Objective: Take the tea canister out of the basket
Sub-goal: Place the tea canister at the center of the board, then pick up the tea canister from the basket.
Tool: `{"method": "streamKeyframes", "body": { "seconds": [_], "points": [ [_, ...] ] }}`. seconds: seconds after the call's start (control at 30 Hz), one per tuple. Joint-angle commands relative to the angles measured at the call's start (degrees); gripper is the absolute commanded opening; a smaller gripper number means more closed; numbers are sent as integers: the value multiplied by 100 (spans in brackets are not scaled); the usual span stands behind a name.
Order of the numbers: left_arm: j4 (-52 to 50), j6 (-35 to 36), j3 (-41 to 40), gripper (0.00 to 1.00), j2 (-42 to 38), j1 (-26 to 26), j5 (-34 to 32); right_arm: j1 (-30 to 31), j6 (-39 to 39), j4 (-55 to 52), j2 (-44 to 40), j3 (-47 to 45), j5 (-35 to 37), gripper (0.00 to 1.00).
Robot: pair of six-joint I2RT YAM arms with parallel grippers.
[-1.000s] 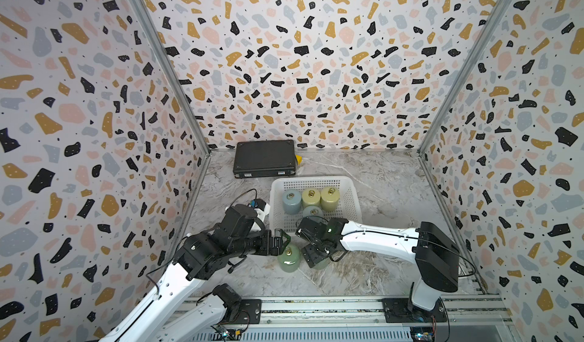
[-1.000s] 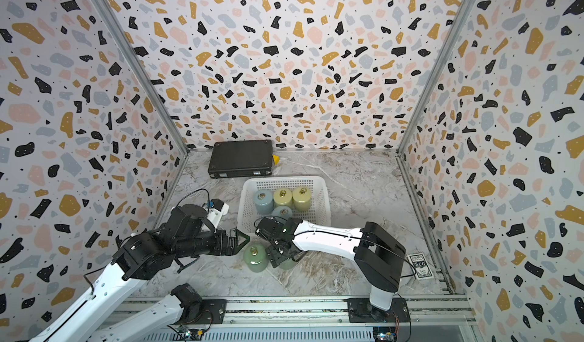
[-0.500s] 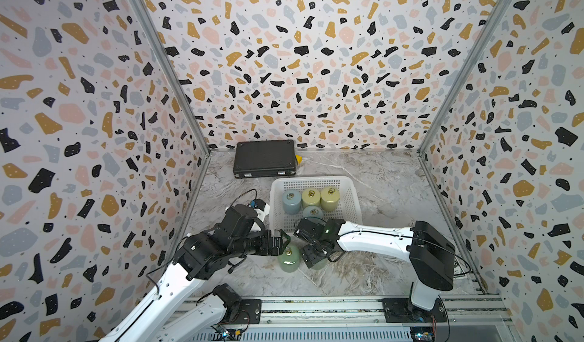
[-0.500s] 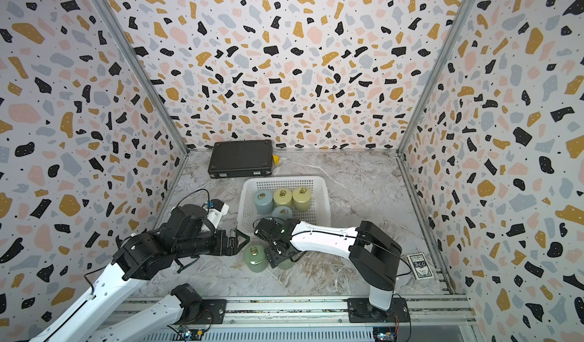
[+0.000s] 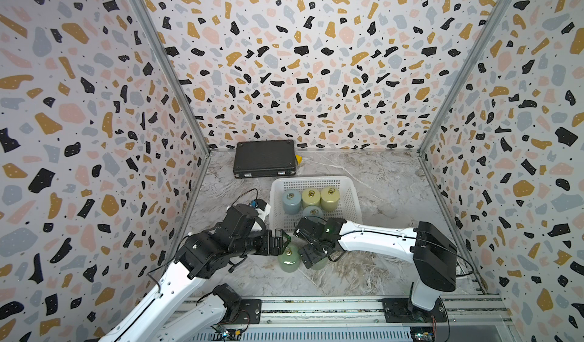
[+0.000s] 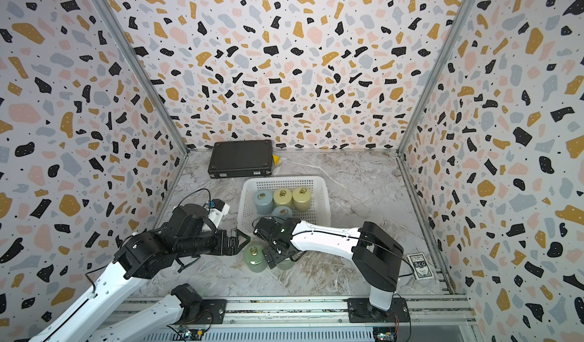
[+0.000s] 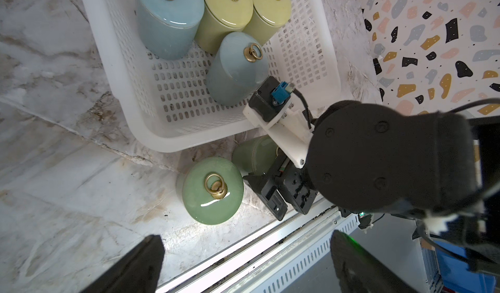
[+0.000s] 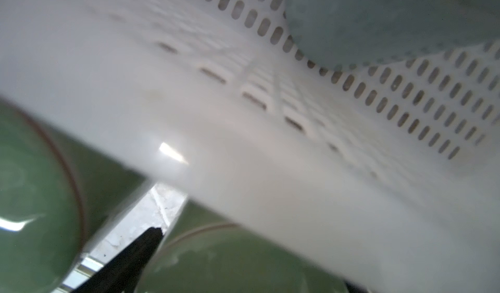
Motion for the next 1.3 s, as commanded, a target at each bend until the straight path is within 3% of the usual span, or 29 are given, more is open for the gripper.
{"method": "streamKeyframes", "body": {
  "seconds": [0.0, 0.3, 0.53, 1.0, 1.27],
  "points": [
    [134, 149, -35, 100, 6, 28, 115, 1, -99, -421, -498, 296, 199, 99],
    [269, 234, 0, 100, 110, 28, 229, -46, -311, -936, -1097, 569, 346, 99],
    [557, 180, 83, 100, 331, 33, 134, -500, -561, -1035, -1202, 885, 472, 99],
    [498, 128, 360, 100, 433, 28, -683, -1182, -1028, -838, 390, 2165, 342, 99],
    [517, 93, 379, 100, 488, 28, -662, -1522, -1050, -725, 1074, 2526, -44, 99]
  ]
}}
